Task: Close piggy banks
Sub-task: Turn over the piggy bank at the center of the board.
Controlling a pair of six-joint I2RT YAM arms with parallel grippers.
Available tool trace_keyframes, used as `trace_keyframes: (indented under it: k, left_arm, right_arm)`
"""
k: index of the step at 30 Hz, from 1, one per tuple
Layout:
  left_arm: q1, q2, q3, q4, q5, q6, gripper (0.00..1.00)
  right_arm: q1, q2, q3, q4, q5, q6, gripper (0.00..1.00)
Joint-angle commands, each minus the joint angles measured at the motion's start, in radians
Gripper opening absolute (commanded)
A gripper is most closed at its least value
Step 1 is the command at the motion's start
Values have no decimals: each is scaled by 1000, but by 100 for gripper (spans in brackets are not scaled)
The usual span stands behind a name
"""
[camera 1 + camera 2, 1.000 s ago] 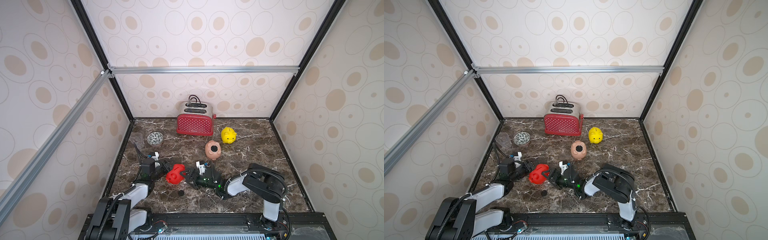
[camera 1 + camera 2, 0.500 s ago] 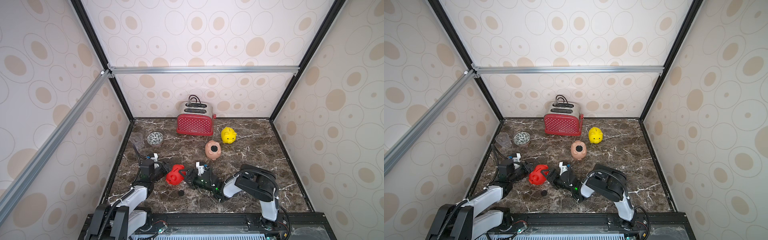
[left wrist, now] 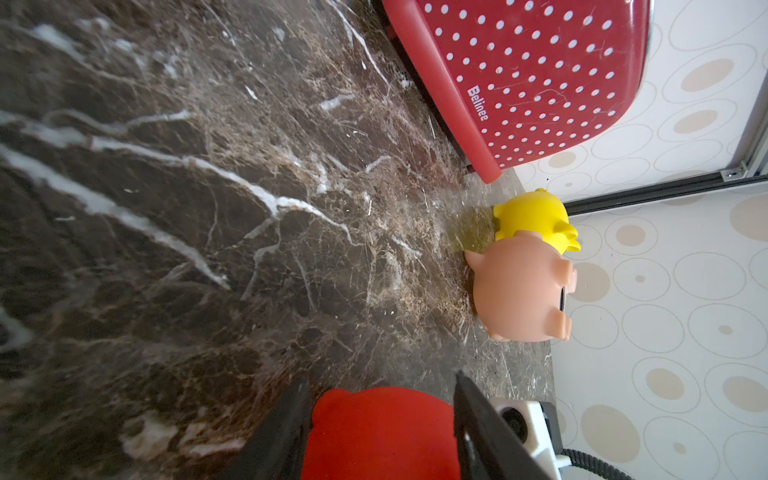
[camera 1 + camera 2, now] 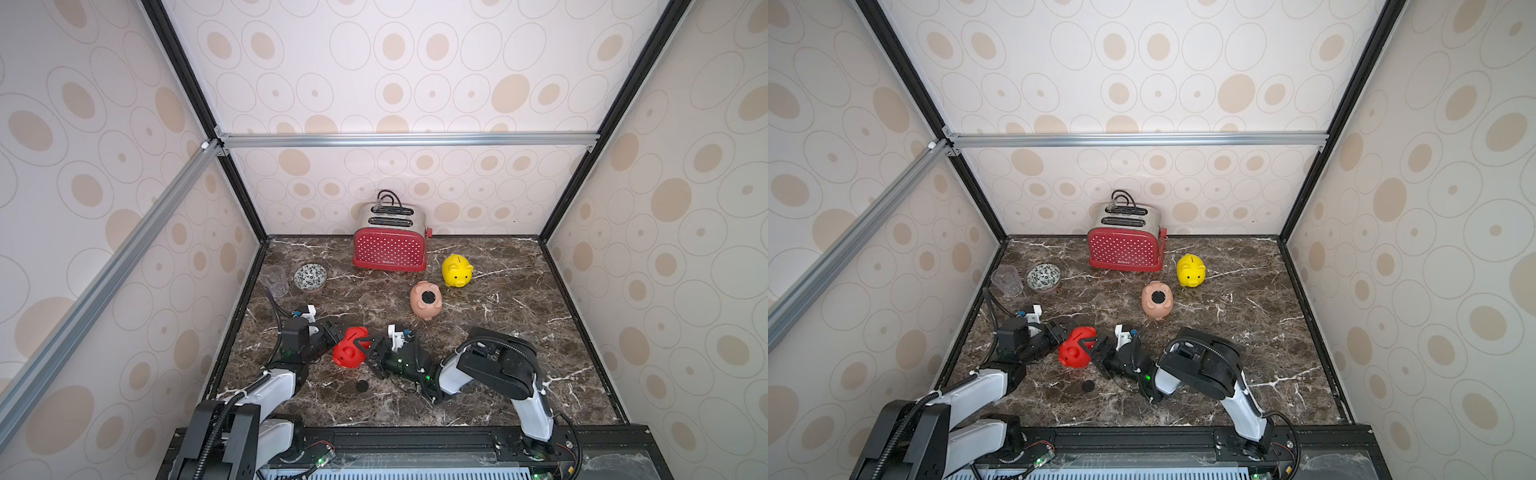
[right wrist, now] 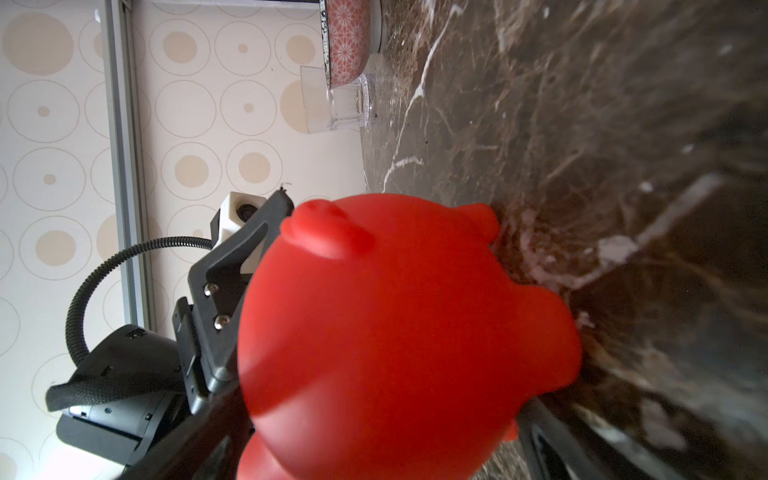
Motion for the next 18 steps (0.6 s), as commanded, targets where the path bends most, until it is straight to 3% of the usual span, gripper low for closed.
trace_keyframes:
  k: [1, 11, 18]
  left_arm:
    - [-7, 49, -47, -172, -11, 10, 55]
    - [-7, 101, -40, -142, 0, 11, 55]
    - [-7, 126, -36, -133, 6, 21, 54]
  right_arm:
    - [5, 29, 24, 33, 31, 16, 100]
    - [3, 91, 50, 115, 61, 37, 100]
    - [-3, 95, 53, 128, 90, -34, 100]
